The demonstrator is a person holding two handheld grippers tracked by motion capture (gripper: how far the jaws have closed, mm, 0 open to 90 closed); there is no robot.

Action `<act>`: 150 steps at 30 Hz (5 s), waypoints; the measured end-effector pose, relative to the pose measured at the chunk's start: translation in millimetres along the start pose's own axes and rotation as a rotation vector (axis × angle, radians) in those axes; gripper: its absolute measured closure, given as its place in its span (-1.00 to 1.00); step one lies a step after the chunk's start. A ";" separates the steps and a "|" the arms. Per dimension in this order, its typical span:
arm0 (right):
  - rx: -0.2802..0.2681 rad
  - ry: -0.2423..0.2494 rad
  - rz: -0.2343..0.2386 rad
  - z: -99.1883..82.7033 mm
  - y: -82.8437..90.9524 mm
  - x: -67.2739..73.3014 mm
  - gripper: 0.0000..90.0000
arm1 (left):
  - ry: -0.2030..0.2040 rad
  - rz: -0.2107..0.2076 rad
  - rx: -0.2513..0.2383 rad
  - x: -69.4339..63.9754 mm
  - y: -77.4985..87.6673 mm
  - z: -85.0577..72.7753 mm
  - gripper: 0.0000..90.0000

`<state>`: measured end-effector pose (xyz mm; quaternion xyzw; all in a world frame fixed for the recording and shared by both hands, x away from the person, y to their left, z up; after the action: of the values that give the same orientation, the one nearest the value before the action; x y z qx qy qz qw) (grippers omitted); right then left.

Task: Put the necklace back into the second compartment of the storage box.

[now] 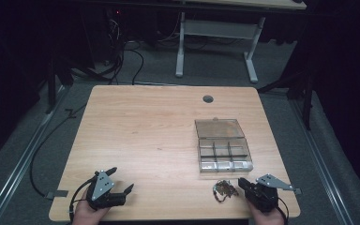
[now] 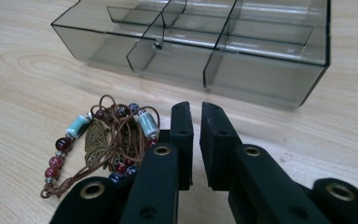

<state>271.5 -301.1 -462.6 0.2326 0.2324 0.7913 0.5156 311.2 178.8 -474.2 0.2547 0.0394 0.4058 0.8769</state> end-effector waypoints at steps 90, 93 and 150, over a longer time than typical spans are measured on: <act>0.703 0.011 0.038 38.5 -25.6 42.8 -0.66 | -0.005 -0.013 -0.007 -0.2 1.5 -0.4 -0.67; 0.709 0.031 0.018 39.6 -30.9 47.2 -0.66 | -0.003 -0.015 -0.007 -0.1 1.5 -0.4 -0.67; 0.756 0.159 0.018 55.0 -33.0 40.9 0.66 | -0.010 -0.022 0.000 -0.8 0.7 -0.3 -0.67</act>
<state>313.5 -244.4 -434.3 0.3459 0.5449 0.6699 0.3671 310.1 178.7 -474.3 0.2563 0.0380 0.3948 0.8815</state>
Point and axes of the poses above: each handheld gripper's, and its own axes: y roughly backward along the jaws, z roughly out of its top, x roughly to its left, the point moved 3 cm from there along -y, roughly forward along the jaws, and after that the axes turned 2 degrees about z, right-handed, at the moved point
